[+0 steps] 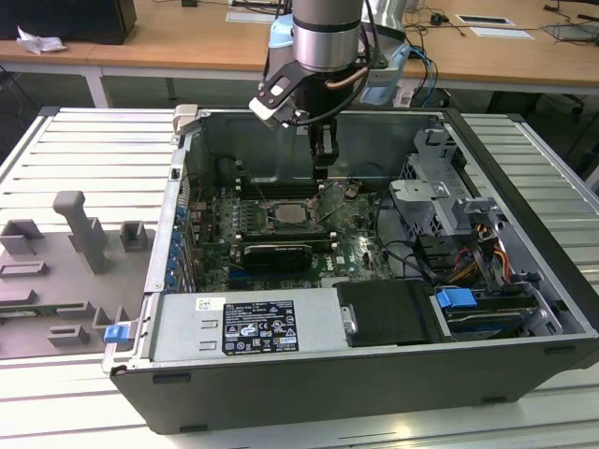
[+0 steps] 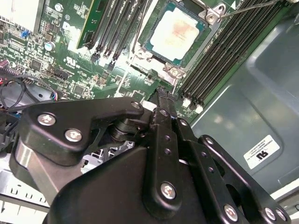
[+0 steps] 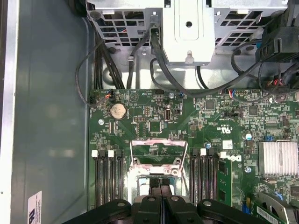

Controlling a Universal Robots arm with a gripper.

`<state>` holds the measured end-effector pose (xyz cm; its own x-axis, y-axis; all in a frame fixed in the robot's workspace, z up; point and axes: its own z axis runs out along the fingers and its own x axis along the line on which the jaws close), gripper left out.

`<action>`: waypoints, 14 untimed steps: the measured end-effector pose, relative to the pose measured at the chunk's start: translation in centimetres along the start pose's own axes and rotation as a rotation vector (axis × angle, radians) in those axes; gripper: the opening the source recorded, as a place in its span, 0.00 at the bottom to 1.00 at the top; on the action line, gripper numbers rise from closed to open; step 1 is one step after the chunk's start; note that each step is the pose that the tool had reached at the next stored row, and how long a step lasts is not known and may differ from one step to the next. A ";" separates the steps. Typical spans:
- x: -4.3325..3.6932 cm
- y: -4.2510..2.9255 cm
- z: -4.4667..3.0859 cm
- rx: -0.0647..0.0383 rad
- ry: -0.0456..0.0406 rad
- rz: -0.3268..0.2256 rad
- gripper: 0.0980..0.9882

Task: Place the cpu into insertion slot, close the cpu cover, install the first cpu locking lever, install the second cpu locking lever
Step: 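Close the cpu cover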

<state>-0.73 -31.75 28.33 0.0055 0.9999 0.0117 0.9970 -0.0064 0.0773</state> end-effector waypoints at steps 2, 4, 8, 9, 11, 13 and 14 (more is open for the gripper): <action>0.00 0.19 0.01 0.000 0.0000 0.000 0.01; 0.00 0.33 0.02 0.000 0.0000 0.000 0.01; 0.01 0.62 0.05 0.000 0.0000 -0.001 0.01; 0.01 0.73 0.06 0.000 0.0001 -0.002 0.01; 0.01 0.89 0.07 0.000 0.0001 -0.002 0.01; 0.01 1.02 0.08 0.000 0.0002 -0.003 0.01; 0.01 1.10 0.08 0.000 0.0002 -0.003 0.01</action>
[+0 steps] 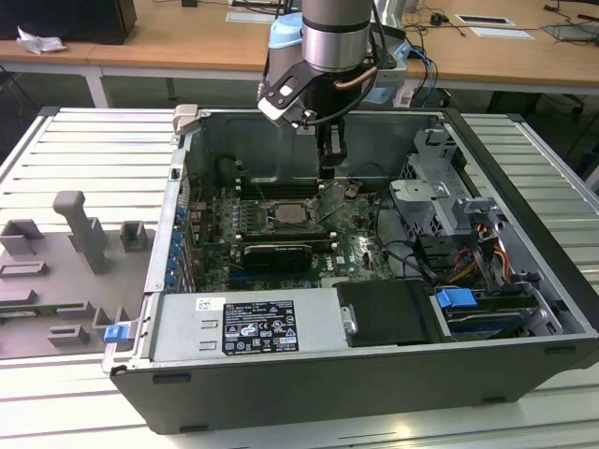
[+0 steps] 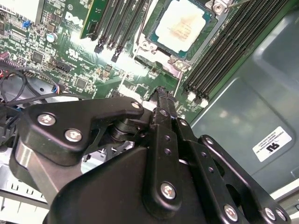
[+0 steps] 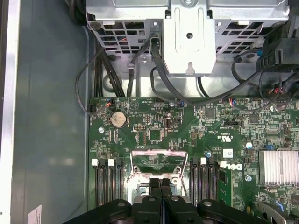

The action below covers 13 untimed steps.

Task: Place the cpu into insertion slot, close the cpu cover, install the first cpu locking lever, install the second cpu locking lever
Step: 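Close the cpu cover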

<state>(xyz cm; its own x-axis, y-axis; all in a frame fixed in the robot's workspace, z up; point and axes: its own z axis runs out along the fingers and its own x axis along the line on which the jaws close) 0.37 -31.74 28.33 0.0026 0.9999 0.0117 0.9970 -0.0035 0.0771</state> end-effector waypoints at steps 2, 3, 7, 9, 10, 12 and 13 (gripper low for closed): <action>0.00 0.16 0.01 0.000 0.0000 -0.001 0.01; 0.00 0.30 0.02 0.000 0.0001 -0.001 0.01; 0.01 0.54 0.04 0.000 0.0002 -0.002 0.01; 0.01 0.66 0.05 0.000 0.0001 -0.002 0.01; 0.01 0.76 0.06 0.000 0.0001 -0.002 0.01; 0.01 0.87 0.06 0.000 0.0000 -0.002 0.01; 0.01 0.93 0.07 0.000 0.0000 -0.002 0.01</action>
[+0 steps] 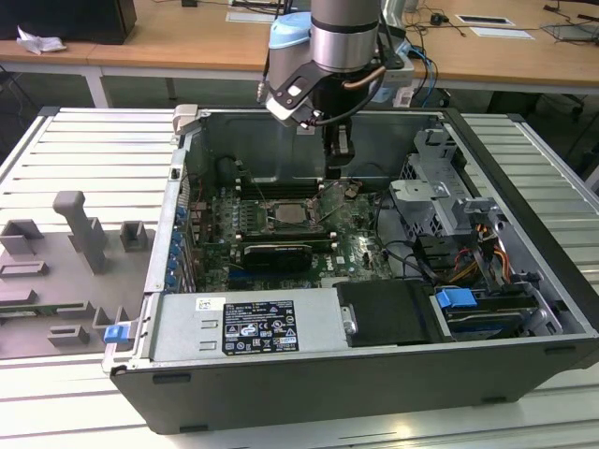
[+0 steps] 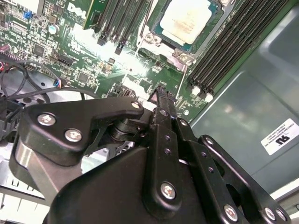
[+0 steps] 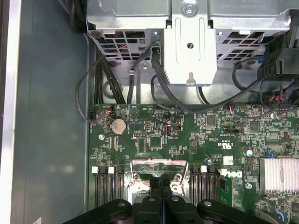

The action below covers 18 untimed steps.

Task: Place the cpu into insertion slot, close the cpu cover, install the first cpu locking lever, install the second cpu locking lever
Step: 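Close the cpu cover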

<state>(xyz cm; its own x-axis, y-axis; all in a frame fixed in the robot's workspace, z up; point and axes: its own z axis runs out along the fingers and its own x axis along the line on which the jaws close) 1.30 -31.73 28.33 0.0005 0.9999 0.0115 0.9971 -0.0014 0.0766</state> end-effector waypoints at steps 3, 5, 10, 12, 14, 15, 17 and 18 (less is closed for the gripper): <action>0.00 0.23 0.02 0.000 0.0000 0.000 0.01; 0.01 0.39 0.11 0.000 0.0006 0.000 0.01; 0.00 0.97 0.56 0.001 -0.0002 -0.001 0.01; 0.00 1.05 0.65 0.001 -0.0001 -0.001 0.01; -0.01 1.11 0.71 0.001 -0.0002 -0.001 0.01; -0.01 1.11 0.72 0.001 -0.0004 -0.001 0.01; 0.00 1.21 0.74 0.001 -0.0008 -0.002 0.01; 0.00 1.30 0.75 0.001 -0.0008 -0.002 0.01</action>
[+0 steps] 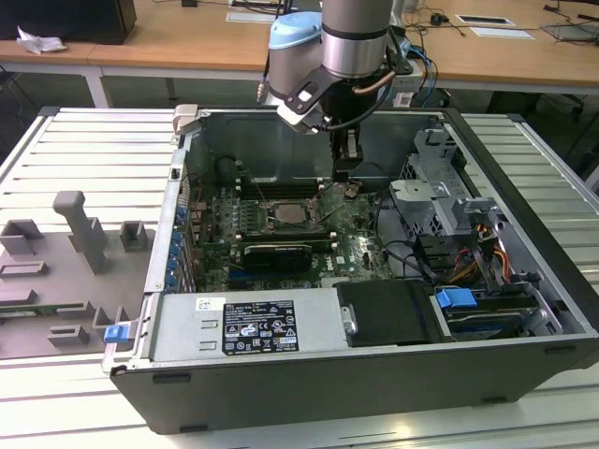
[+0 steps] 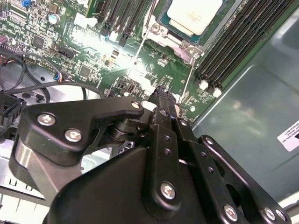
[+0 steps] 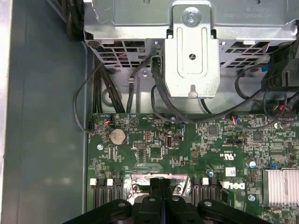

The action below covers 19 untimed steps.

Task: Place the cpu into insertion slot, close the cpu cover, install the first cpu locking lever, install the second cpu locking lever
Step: 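Close the cpu cover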

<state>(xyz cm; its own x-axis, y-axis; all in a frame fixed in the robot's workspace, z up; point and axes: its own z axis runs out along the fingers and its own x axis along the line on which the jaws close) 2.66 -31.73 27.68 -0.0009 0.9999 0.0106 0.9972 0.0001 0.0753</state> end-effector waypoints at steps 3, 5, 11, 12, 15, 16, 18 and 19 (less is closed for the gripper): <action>0.00 0.39 0.07 0.000 0.0000 0.000 0.01; 0.00 0.56 0.10 0.000 -0.0001 0.000 0.01; -0.01 2.04 0.90 0.001 -0.0002 0.000 0.01; -0.01 2.33 1.24 0.001 -0.0003 0.000 0.01; -0.02 2.47 1.99 0.001 -0.0003 0.000 0.01; -0.03 2.45 2.17 0.001 -0.0003 0.000 0.01; -0.06 2.42 2.52 0.003 -0.0002 0.000 0.01; -0.06 2.32 2.70 0.007 -0.0004 0.000 0.01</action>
<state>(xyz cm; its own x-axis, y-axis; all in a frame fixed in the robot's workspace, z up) 5.17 -31.77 25.17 -0.0010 0.9999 0.0102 0.9977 0.0003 0.0682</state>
